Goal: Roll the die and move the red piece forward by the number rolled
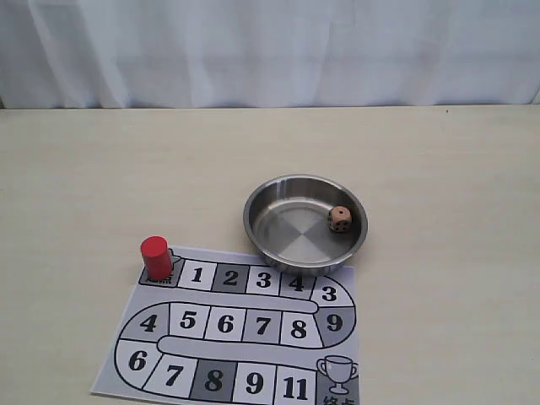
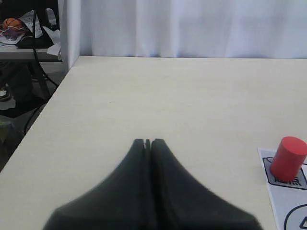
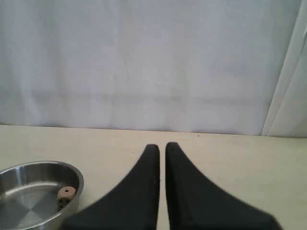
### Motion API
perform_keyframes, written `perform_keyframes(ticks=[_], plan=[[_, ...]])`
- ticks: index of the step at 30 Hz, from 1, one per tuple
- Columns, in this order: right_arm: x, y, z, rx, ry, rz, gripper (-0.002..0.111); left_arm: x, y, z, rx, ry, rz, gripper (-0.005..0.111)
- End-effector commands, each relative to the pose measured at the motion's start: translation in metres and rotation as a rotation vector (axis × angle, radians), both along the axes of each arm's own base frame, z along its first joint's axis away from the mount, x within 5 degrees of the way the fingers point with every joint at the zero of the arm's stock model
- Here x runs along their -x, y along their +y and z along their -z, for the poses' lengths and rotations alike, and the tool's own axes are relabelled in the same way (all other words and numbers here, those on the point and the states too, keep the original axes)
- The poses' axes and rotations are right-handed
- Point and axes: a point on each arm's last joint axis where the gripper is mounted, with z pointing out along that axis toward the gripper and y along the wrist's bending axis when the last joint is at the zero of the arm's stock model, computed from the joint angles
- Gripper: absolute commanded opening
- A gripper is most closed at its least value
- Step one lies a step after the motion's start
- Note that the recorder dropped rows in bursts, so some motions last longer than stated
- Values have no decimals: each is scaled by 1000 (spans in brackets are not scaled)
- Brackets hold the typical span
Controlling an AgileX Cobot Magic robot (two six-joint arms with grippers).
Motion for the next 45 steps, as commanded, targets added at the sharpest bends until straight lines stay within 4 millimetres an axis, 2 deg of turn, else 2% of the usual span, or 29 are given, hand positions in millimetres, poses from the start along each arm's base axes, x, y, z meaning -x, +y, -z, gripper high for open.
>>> perform_keyframes(ticks=[1,13,18,21,23,25,26,31,36,40,43,45], plan=[[0,0,1,-1,1,0,4,0,0,-1,6,-12,0,0],[0,0,0,-1,-8,0,4,0,0,-1,4,-12,0,0],[1,0,-10,-5,-124,1,4,0,0,-1,4,-12,0,0],[3,-1,-18,-87,-208,1,4,0,0,-1,4,-12,0,0],[3,-2,-20,-179,-199,0,4,0,0,-1,4,-12,0,0],[5,-2,-30,-245,-196,-9,4,0,0,-1,4,-12,0,0],[8,-1,-42,-251,-196,-22,4,0,0,-1,4,-12,0,0],[21,2,-77,-236,-179,-59,4,0,0,-1,4,-12,0,0],[23,6,-108,-210,-44,-86,4,0,0,-1,4,-12,0,0],[-2,9,-148,-185,135,-94,4,0,0,-1,7,-12,0,0],[-30,11,-163,-20,281,-118,8,0,0,-1,7,-12,0,0],[-47,13,-164,45,376,-143,17,0,0,-1,7,-12,0,0]])
